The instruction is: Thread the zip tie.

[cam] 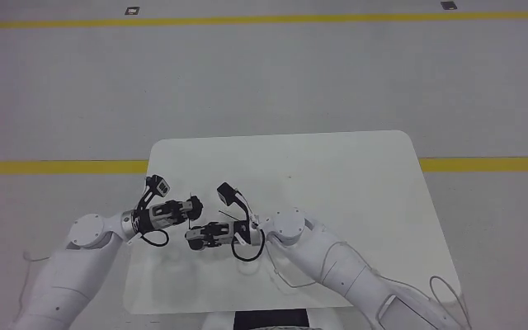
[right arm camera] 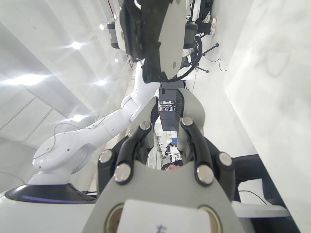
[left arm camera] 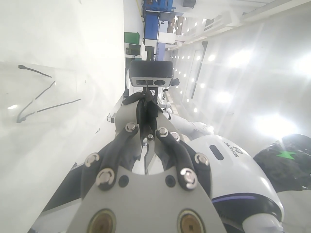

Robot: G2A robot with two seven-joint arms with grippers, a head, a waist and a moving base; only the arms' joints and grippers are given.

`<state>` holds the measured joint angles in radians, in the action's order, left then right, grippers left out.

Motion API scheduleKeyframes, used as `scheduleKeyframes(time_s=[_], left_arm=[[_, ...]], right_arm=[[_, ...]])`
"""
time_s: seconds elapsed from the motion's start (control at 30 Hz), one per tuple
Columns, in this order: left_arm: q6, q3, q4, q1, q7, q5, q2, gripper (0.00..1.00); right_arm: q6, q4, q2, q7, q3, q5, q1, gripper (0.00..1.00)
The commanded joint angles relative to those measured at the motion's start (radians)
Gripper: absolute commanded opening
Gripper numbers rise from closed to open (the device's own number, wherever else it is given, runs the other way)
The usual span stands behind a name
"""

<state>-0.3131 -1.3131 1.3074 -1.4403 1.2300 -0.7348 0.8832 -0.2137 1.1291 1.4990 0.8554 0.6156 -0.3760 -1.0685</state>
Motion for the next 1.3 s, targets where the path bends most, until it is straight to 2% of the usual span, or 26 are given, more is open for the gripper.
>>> scheduleKeyframes(time_s=[0.0, 0.53, 0.63, 0.73, 1.0, 1.13, 1.27], left_arm=[[-0.001, 0.001, -0.002, 0.001, 0.003, 0.0, 0.0, 0.0], [-0.007, 0.006, 0.007, 0.001, -0.002, 0.031, -0.001, 0.0], [-0.007, 0.007, 0.009, 0.001, -0.001, 0.033, -0.001, 0.0], [-0.009, 0.007, 0.01, 0.001, -0.001, 0.033, -0.001, 0.0], [-0.011, 0.002, 0.005, 0.001, 0.002, 0.027, -0.003, 0.0], [-0.012, -0.011, 0.0, -0.002, 0.016, 0.015, -0.006, 0.0], [-0.012, -0.024, -0.002, -0.004, 0.05, -0.009, -0.008, 0.0]], right_arm=[[-0.003, -0.001, 0.001, -0.005, 0.001, 0.004, -0.001, 0.15], [0.003, 0.002, 0.006, -0.021, 0.015, 0.008, -0.007, 0.15], [0.006, 0.001, 0.007, -0.02, 0.016, 0.008, -0.007, 0.12], [0.01, 0.0, 0.008, -0.02, 0.018, 0.009, -0.007, 0.0], [0.011, 0.004, 0.006, -0.018, 0.026, 0.023, -0.011, 0.0], [0.0, 0.024, -0.006, 0.009, 0.052, 0.023, -0.022, 0.0], [-0.018, 0.047, -0.022, 0.086, 0.086, -0.002, -0.037, 0.0]])
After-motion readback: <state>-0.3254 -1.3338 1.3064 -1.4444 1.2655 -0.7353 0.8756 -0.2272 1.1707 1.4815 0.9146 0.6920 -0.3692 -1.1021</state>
